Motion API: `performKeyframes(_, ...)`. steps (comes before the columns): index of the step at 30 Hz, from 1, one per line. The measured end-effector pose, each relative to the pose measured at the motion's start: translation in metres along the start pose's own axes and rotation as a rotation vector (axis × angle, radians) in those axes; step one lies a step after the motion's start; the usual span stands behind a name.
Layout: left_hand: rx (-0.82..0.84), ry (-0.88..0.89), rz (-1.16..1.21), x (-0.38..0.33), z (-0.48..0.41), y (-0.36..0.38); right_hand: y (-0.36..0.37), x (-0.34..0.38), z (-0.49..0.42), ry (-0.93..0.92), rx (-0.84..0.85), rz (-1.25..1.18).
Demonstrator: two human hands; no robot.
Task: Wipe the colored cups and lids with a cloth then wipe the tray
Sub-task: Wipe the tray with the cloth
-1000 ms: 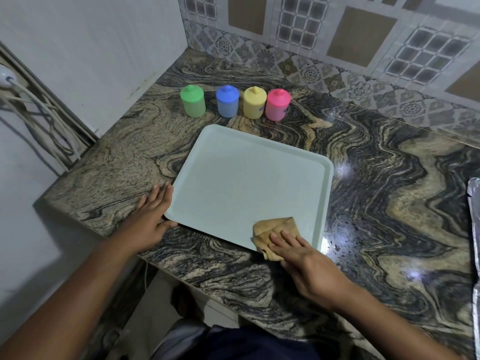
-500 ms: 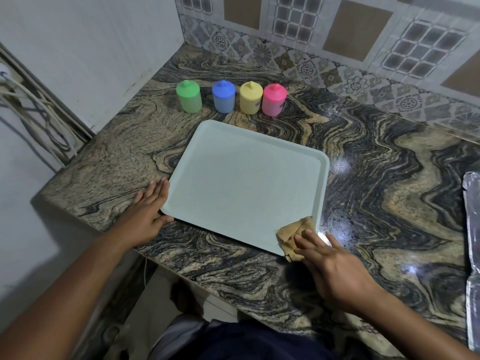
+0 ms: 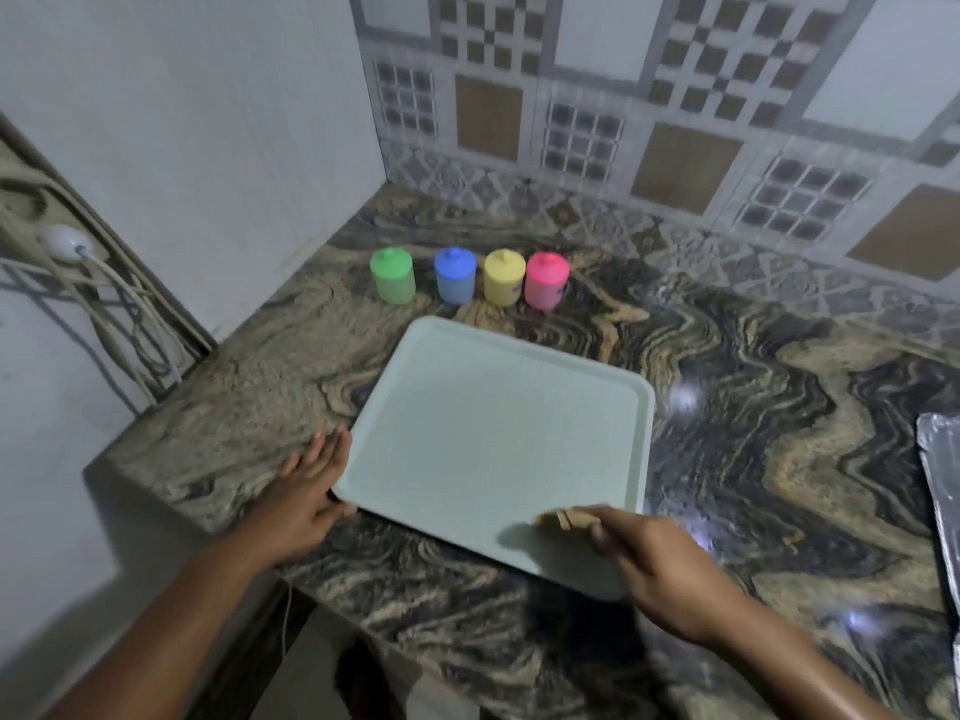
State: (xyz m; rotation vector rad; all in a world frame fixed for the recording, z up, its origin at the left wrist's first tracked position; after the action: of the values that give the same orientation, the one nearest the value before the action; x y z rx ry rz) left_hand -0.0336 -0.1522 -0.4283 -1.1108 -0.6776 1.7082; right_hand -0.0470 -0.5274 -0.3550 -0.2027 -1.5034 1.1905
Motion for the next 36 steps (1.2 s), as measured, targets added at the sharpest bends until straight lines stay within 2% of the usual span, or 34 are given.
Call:
performKeyframes(3,0.010,-0.009,0.137,-0.002,-0.001,-0.007,-0.024,-0.006,-0.039,0.114,-0.254,-0.556)
performKeyframes(5,0.046,-0.036,0.265,-0.005,0.000,-0.019,-0.037,-0.010,-0.062,0.195,-0.368,-0.783)
performKeyframes(8,0.061,-0.108,0.424,-0.012,0.000,-0.037,-0.064,-0.010,-0.085,0.264,-0.430,-0.874)
performKeyframes(10,-0.021,-0.168,0.486,-0.013,-0.001,-0.050,-0.073,-0.010,-0.094,0.293,-0.398,-0.915)
performKeyframes(13,-0.198,-0.174,0.545,-0.023,-0.005,-0.075,-0.089,-0.017,-0.101,0.302,-0.417,-0.801)
performKeyframes(17,-0.286,-0.128,0.769,-0.056,-0.008,-0.092,-0.086,-0.018,-0.107,0.252,-0.349,-0.856)
performKeyframes(19,-0.211,-0.121,0.934,-0.080,-0.012,-0.088,-0.074,-0.006,-0.114,0.209,-0.305,-0.947)
performKeyframes(23,0.162,-0.275,1.295,-0.127,-0.020,-0.055,-0.045,0.030,-0.132,0.139,-0.169,-1.152)
performKeyframes(25,0.316,-0.255,1.432,-0.150,-0.020,-0.050,-0.034,0.043,-0.139,0.127,-0.102,-1.180)
performKeyframes(27,0.307,-0.222,1.509,-0.158,-0.024,-0.058,-0.033,0.050,-0.147,0.127,-0.076,-1.121)
performKeyframes(29,0.148,-0.242,1.450,-0.152,-0.028,-0.073,-0.040,0.052,-0.154,0.114,-0.085,-0.994)
performKeyframes(32,-0.153,-0.193,1.178,-0.144,-0.030,-0.105,-0.052,0.056,-0.161,0.076,-0.124,-0.860)
performKeyframes(36,-0.299,-0.004,0.888,-0.151,-0.024,-0.136,-0.063,0.064,-0.167,0.007,-0.164,-0.773)
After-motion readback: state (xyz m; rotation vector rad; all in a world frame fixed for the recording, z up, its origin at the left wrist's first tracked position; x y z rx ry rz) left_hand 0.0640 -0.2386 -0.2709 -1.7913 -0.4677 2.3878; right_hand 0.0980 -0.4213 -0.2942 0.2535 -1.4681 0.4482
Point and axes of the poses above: each hand's wrist, its own z-axis away from the middle knuckle, its own y-axis out of the palm, x = y × z, the point moved 8 cm from there along -z, towards the middle knuckle, and after that the axes turned 7 degrees about -y, right-handed, at the moved point
